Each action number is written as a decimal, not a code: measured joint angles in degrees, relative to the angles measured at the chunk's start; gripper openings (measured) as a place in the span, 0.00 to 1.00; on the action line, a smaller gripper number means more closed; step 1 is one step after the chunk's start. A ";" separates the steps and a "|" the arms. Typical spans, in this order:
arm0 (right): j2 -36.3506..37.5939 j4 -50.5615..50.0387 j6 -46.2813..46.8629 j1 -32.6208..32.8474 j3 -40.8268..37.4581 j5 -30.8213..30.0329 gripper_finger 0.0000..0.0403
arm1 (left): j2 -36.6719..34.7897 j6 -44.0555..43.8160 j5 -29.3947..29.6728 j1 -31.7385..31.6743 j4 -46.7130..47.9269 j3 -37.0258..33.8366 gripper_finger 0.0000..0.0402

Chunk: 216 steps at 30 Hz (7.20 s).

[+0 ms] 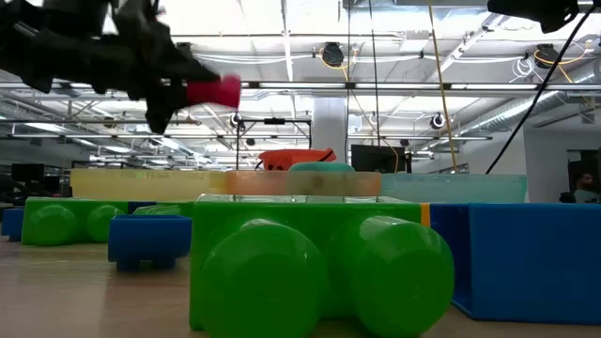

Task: Pick & Place Toys
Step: Put the red game piece into the yellow bin, then put the orange game piece into the yellow bin

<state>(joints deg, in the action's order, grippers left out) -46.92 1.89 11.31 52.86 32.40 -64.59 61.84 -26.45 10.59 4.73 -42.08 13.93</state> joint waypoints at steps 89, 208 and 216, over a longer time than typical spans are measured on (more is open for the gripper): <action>-56.90 11.38 10.58 -11.10 16.00 43.86 0.88 | 0.02 -15.30 15.83 -13.22 13.33 0.09 0.94; -18.84 -14.68 -4.86 -28.74 11.89 12.32 0.67 | 13.03 -24.64 12.23 -5.80 19.23 9.55 0.33; -18.84 -9.41 -6.10 -29.24 8.79 12.36 0.66 | 13.03 -28.33 17.29 -1.78 19.78 7.48 0.33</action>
<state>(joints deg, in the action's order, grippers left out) -65.76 -7.52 5.21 23.62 41.20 -52.23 74.87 -54.78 27.88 2.94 -22.30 21.41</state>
